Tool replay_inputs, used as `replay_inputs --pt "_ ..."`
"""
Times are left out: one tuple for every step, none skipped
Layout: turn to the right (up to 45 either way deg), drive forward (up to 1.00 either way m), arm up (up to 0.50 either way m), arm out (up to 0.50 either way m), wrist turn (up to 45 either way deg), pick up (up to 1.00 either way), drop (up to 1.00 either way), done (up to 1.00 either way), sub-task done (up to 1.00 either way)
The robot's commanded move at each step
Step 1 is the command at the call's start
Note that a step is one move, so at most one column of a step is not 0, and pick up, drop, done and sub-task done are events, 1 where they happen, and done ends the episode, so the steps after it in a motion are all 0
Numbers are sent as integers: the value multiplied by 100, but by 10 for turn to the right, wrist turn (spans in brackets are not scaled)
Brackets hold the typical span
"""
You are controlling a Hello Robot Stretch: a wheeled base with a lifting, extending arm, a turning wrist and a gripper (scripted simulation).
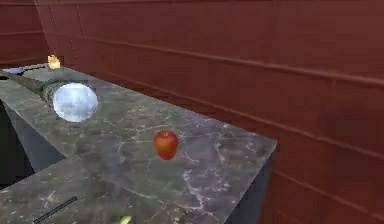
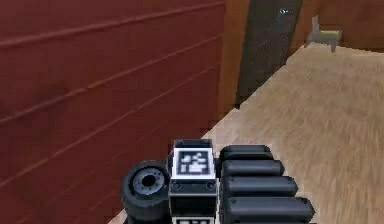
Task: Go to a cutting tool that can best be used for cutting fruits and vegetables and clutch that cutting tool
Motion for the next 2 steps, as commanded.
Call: replay_inputs --pt "-450 0 0 0 0 0 0 0 0" --pt "-450 0 0 0 0 0 0 0 0"
